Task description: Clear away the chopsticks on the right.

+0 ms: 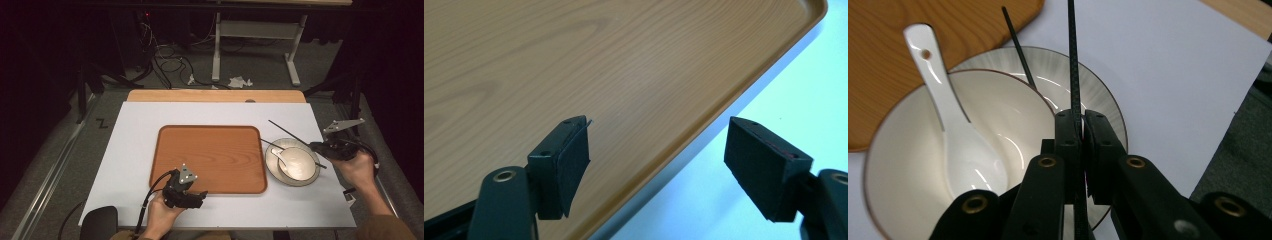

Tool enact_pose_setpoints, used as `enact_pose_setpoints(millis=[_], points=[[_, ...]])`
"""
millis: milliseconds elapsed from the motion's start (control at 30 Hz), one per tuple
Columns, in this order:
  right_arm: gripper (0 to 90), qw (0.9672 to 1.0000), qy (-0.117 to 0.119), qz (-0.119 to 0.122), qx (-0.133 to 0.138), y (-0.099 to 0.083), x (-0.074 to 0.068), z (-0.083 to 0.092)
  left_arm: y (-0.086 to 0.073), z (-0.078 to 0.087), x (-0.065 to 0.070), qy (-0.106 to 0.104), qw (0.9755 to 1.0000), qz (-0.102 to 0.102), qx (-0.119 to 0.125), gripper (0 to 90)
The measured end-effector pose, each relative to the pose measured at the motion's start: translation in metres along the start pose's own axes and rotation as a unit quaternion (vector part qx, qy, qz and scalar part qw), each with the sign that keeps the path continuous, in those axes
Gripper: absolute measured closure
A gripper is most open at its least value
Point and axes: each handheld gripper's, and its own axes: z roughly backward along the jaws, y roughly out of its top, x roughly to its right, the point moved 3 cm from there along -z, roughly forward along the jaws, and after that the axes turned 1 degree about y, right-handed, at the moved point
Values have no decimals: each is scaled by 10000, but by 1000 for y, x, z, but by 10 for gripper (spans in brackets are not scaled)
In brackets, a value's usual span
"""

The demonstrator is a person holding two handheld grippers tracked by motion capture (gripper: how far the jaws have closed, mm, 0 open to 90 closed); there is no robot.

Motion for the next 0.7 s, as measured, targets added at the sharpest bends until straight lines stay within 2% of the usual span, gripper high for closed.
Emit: enact_pose_setpoints(millis=[133, 167, 367, 700], points=[[868, 9998, 22, 72, 174, 3, -12, 10, 3, -2, 1, -63, 10000, -50, 26, 262], [868, 9996, 40, 133, 232, 6, -22, 16, 5, -3, 2, -91, 9999, -85, 23, 262], [868, 9989, 109, 279, 366, 15, -50, 23, 10, -7, 4, -166, 9997, -183, 42, 262], [867, 9986, 262, 170, 419, 16, -85, 20, 15, -10, 6, -236, 9993, -287, 81, 262]])
